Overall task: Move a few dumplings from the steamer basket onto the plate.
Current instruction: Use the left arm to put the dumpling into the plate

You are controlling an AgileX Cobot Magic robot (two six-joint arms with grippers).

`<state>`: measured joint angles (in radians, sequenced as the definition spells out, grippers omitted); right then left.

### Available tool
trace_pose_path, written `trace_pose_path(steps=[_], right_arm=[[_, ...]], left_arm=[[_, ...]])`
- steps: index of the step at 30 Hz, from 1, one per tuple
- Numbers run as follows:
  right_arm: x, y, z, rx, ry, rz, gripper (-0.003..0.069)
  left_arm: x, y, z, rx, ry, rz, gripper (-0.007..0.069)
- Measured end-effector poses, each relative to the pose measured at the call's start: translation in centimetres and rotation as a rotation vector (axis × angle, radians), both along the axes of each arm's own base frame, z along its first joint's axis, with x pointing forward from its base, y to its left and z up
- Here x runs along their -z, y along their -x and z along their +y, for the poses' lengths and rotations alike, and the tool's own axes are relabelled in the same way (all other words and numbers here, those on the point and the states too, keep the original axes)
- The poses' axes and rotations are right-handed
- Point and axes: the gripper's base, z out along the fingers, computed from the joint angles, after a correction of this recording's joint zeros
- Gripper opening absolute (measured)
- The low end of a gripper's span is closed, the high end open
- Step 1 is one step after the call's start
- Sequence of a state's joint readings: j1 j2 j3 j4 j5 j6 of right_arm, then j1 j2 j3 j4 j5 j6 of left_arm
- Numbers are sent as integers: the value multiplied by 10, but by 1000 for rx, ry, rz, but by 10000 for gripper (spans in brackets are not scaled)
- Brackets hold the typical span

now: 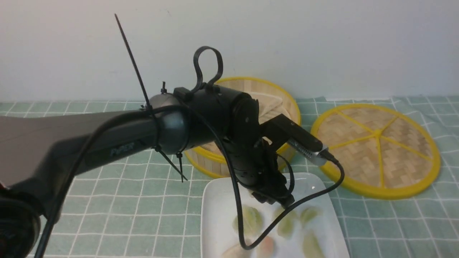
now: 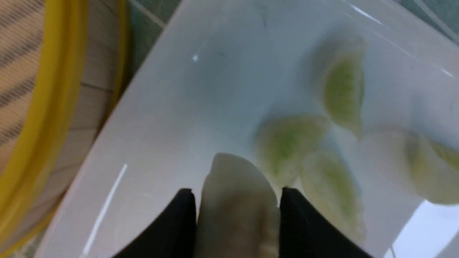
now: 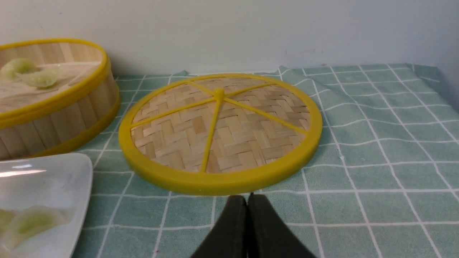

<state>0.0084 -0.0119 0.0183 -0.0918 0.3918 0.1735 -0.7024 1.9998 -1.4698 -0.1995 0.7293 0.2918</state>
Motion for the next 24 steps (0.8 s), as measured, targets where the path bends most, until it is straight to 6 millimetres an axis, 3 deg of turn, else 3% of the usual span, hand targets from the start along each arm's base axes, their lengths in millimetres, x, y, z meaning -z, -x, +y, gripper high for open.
trace_pose_path(steps=[3, 9, 12, 15, 16, 20, 22, 23, 24], right_arm=[[0, 0, 0, 0, 0, 0, -15], [0, 0, 0, 0, 0, 0, -15], [0, 0, 0, 0, 0, 0, -15], [0, 0, 0, 0, -1, 0, -15], [0, 0, 0, 0, -1, 0, -15], [0, 0, 0, 0, -1, 0, -15], [0, 0, 0, 0, -1, 0, -15], [0, 0, 0, 0, -1, 0, -15], [0, 0, 0, 0, -1, 0, -15]], left_arm=[[5, -3, -2, -5, 8, -20, 302], [10, -5, -3, -11, 11, -25, 531], [4, -4, -3, -35, 11, 0, 560], [-22, 0, 2, -86, 8, 15, 463], [-23, 0, 2, -85, 6, 18, 463], [-104, 16, 27, -137, 49, -135, 94], [-137, 29, 40, -154, 99, -206, 30], [-145, 32, 42, -157, 113, -220, 22], [-167, 47, 56, -167, 158, -267, 3]])
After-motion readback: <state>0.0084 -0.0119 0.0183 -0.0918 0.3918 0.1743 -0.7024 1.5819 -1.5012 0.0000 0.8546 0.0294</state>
